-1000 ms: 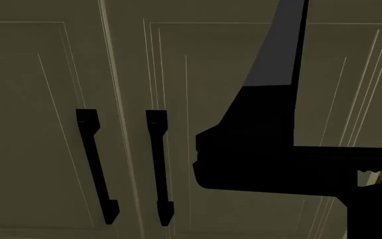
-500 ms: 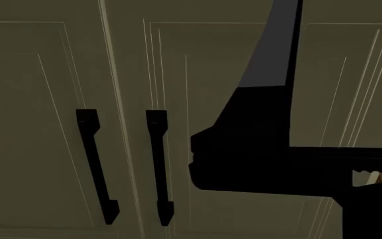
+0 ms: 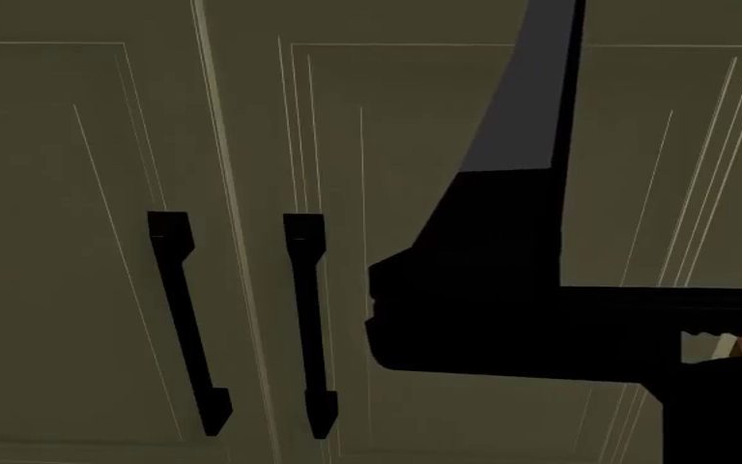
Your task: Pick the kebabs from the counter and place it in the microwave.
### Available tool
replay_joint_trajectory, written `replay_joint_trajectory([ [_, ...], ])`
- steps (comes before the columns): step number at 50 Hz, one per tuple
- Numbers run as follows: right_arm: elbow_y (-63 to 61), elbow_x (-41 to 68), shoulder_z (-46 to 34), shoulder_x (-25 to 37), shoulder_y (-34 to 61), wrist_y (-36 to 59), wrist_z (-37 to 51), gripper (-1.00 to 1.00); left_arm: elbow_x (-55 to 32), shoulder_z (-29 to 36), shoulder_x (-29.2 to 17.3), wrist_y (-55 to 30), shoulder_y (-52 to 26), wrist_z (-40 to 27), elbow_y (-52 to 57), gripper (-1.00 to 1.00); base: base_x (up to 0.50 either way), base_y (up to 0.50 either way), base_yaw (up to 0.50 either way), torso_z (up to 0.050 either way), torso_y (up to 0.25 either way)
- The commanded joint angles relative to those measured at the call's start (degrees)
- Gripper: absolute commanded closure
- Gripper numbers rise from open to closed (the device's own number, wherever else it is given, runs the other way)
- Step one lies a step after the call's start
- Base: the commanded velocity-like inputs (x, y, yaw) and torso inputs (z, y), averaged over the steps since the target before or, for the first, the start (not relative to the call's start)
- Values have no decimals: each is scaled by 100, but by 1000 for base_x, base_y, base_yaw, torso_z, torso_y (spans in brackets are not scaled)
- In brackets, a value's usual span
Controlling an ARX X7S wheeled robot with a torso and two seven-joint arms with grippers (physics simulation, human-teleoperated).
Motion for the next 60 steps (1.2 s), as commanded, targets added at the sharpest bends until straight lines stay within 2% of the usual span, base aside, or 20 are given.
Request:
replay_joint_trajectory([
  [1,0,19,12,25,5,6,-23,-100,62,-226,0,-122,-10,-219,-281,100,0,0,0,0,0],
  [19,2,78,-13,-63,-12,54,14,-100,233,-351,0,-1,-10,-171,-487,100,8,0,0,0,1],
  [54,-1,9,17,44,13,29,-39,-100,297,-402,-1,-27,-10,-100,-425,100,271,0,0,0,1],
  [60,-1,-10,-5,26,13,13,-21,-100,331,-411,-1,-22,-10,-93,-450,100,0,0,0,0,2],
])
